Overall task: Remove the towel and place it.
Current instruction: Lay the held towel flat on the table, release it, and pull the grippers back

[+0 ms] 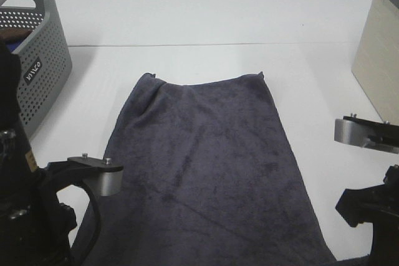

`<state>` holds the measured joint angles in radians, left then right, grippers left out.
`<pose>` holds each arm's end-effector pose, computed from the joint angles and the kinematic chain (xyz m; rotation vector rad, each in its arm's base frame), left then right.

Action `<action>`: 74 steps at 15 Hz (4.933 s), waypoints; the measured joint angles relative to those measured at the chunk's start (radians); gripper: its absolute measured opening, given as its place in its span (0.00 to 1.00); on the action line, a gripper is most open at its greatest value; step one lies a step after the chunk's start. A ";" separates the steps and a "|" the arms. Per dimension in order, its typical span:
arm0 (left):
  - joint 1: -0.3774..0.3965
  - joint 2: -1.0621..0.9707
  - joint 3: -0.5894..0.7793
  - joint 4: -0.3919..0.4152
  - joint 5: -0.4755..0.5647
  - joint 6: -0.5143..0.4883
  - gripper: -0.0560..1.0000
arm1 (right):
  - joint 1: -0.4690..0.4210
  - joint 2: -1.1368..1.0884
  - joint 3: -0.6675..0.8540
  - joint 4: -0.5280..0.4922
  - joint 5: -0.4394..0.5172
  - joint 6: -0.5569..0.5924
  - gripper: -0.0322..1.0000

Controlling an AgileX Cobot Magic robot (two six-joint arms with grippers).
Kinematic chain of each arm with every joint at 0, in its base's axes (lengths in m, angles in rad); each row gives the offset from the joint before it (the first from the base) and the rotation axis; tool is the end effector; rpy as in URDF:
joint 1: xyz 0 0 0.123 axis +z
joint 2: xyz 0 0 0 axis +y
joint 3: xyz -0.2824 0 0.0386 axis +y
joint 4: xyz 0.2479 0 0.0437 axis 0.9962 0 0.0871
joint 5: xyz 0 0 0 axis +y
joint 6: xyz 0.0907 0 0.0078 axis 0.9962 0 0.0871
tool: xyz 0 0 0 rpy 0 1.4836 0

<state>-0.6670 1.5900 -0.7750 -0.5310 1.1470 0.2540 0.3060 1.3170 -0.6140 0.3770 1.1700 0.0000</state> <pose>0.1516 -0.1729 0.1759 -0.8324 -2.5825 0.5217 0.1506 0.0800 0.1950 0.1707 -2.8462 -0.4236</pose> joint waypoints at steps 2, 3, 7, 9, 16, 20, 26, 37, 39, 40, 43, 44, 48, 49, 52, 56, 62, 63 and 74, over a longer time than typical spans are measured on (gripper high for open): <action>0.000 0.061 0.000 -0.021 -0.003 0.009 0.05 | -0.003 0.000 0.042 0.011 -0.015 0.000 0.04; 0.000 0.090 0.000 -0.028 -0.004 0.017 0.05 | -0.003 0.000 0.050 0.017 -0.023 -0.005 0.04; 0.000 0.149 0.001 -0.034 -0.010 0.055 0.05 | -0.004 0.036 0.059 0.057 -0.095 -0.042 0.04; 0.000 0.169 -0.012 -0.021 -0.010 0.056 0.05 | -0.005 0.088 0.061 0.075 -0.116 -0.085 0.04; 0.000 0.200 -0.029 -0.077 -0.044 0.060 0.05 | -0.006 0.165 0.060 0.068 -0.149 -0.128 0.05; 0.000 0.206 -0.029 -0.148 -0.076 0.060 0.31 | -0.006 0.165 0.060 0.089 -0.150 -0.138 0.21; 0.000 0.204 -0.074 -0.201 -0.092 0.061 0.85 | -0.006 0.165 0.056 0.119 -0.154 -0.144 0.77; 0.207 0.209 -0.506 0.026 -0.076 0.090 0.86 | -0.008 0.175 -0.434 -0.109 -0.321 -0.076 0.79; 0.323 0.235 -0.592 0.036 -0.075 0.099 0.86 | -0.011 0.221 -0.575 -0.189 -0.258 -0.028 0.79; 0.363 0.253 -0.630 0.039 -0.075 0.098 0.87 | -0.013 0.258 -0.640 -0.224 -0.234 0.000 0.79; 0.410 0.278 -0.673 0.084 -0.095 0.084 0.88 | -0.013 0.324 -0.774 -0.342 -0.213 0.159 0.84; 0.410 0.278 -0.673 0.101 -0.102 0.071 0.88 | -0.013 0.325 -0.784 -0.396 -0.213 0.235 0.84; 0.410 0.278 -0.673 0.129 -0.112 0.056 0.88 | -0.015 0.325 -0.790 -0.549 -0.225 0.406 0.85; 0.410 0.278 -0.673 0.139 -0.118 0.058 0.88 | -0.015 0.325 -0.790 -0.551 -0.225 0.415 0.85; 0.410 0.278 -0.673 0.153 -0.169 0.060 0.88 | -0.015 0.327 -0.792 -0.530 -0.164 0.383 0.85; 0.432 0.296 -0.708 0.163 -0.170 0.072 0.88 | -0.138 0.401 -0.835 -0.321 -0.115 0.195 0.85; 0.508 0.511 -0.973 0.119 -0.071 0.079 0.88 | -0.218 0.631 -0.989 -0.118 -0.067 -0.062 0.85; 0.523 0.562 -1.037 0.089 -0.046 0.079 0.88 | -0.218 0.689 -1.042 -0.129 -0.049 -0.077 0.85; 0.567 0.956 -1.445 -0.137 0.053 0.025 0.88 | -0.218 1.154 -1.571 -0.078 0.043 -0.161 0.85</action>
<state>-0.1000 2.5460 -2.2200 -0.6680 1.2000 0.2790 0.0880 2.4710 -2.1850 0.2990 1.2130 -0.1610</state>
